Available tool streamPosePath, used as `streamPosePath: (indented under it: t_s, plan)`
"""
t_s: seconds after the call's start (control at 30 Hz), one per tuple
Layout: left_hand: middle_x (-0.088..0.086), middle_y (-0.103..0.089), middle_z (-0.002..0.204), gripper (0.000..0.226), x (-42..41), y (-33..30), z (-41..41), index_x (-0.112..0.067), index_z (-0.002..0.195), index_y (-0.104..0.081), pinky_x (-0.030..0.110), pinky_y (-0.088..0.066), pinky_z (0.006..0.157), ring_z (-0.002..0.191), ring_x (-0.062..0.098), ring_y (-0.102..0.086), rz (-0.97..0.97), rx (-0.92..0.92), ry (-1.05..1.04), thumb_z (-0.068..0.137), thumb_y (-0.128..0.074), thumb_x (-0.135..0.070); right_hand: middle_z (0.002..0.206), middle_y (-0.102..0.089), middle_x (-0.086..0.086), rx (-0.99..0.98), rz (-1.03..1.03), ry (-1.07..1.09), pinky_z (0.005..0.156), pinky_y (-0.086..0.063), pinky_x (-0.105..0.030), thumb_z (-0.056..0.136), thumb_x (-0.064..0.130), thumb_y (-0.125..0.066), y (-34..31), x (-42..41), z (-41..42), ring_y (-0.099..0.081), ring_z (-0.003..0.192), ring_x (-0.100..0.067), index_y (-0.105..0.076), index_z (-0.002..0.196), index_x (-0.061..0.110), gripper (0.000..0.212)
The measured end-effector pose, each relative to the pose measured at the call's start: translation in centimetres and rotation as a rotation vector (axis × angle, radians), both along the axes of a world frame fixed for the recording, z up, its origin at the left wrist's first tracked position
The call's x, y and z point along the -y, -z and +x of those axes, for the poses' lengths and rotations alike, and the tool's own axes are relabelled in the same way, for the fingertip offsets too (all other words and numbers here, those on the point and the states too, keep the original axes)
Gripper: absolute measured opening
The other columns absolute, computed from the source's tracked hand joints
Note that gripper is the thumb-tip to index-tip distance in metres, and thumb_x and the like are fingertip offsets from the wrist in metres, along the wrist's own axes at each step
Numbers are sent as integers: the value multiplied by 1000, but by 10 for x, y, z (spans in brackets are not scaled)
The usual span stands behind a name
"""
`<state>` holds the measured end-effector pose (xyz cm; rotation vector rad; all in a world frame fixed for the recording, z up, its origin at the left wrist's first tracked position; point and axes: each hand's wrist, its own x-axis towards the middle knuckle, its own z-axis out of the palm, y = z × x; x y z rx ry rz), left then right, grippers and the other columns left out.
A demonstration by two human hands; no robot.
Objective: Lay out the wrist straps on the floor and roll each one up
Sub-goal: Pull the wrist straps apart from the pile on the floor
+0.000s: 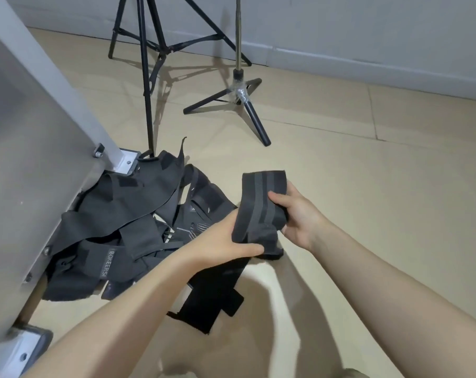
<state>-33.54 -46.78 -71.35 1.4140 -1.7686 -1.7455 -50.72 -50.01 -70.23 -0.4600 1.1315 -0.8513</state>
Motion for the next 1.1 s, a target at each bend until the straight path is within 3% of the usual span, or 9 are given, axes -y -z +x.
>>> streamPosePath:
  t_s: [0.1,0.23,0.33,0.43,0.57,0.67,0.77,0.97,1.1]
  plan:
    - [-15,-61,119,46,-10,22,2,-30,128,-47,22,-46,91,109,1,-57,-16,136,-54,86,-66,-29,108,-67,-4,45,-28,50,76,-54,-37,96,8,-48,-5,5,-4,-64,94,-23,-54,121,30,34]
    - [5,-54,72,33,-9,48,11,-5,88,-57,27,-38,65,67,12,-47,-78,393,-109,88,-59,-38,103,-70,-3,129,3,130,66,-57,-35,97,8,-45,0,4,-9,-68,84,-22,-53,125,31,36]
    - [0,-58,66,22,-12,62,24,-10,74,-52,27,-38,61,67,20,-54,-79,510,-86,93,-50,-21,103,-69,2,31,22,178,60,-56,-31,99,8,-43,8,2,-12,-68,84,-17,-48,130,34,40]
    - [2,-62,80,20,-14,78,39,-16,81,-52,32,-41,67,82,25,-58,-154,629,-177,96,-40,-17,107,-63,8,-298,2,86,60,-51,-25,99,2,-39,22,-5,-12,-63,87,-11,-38,141,34,52]
    - [-2,-48,129,36,-20,102,51,-22,131,-45,30,-43,85,109,18,-51,-147,697,49,96,-43,-18,124,-56,6,-638,-43,-87,69,-49,-21,96,-6,-30,42,-14,-10,-59,89,-8,-33,145,33,63]
    - [-5,-26,150,51,-28,123,45,-26,144,-30,35,-45,96,126,20,-42,-291,716,344,96,-47,-24,131,-55,5,-743,-51,-146,90,-51,-34,94,-6,-29,53,-17,-12,-58,106,-18,-32,145,36,66]
    - [3,-13,155,59,-27,142,27,-27,147,-21,40,-42,101,133,27,-32,-256,777,427,96,-49,-31,129,-56,7,-775,-48,-222,94,-50,-35,95,-5,-29,60,-24,-16,-57,111,-18,-34,144,36,64]
    - [14,7,154,70,-31,161,6,-35,146,-15,39,-40,94,127,35,-28,-300,979,529,91,-57,-39,112,-56,19,-905,-67,-371,83,-39,-20,90,-7,-29,69,-39,-17,-53,104,-11,-41,135,44,69]
    - [12,-8,145,67,-34,157,11,-30,145,-20,34,-44,71,99,30,-53,-121,928,320,90,-55,-11,118,-57,13,-933,-78,-376,89,-37,-23,92,-5,-31,74,-35,-14,-52,106,-13,-43,133,44,65]
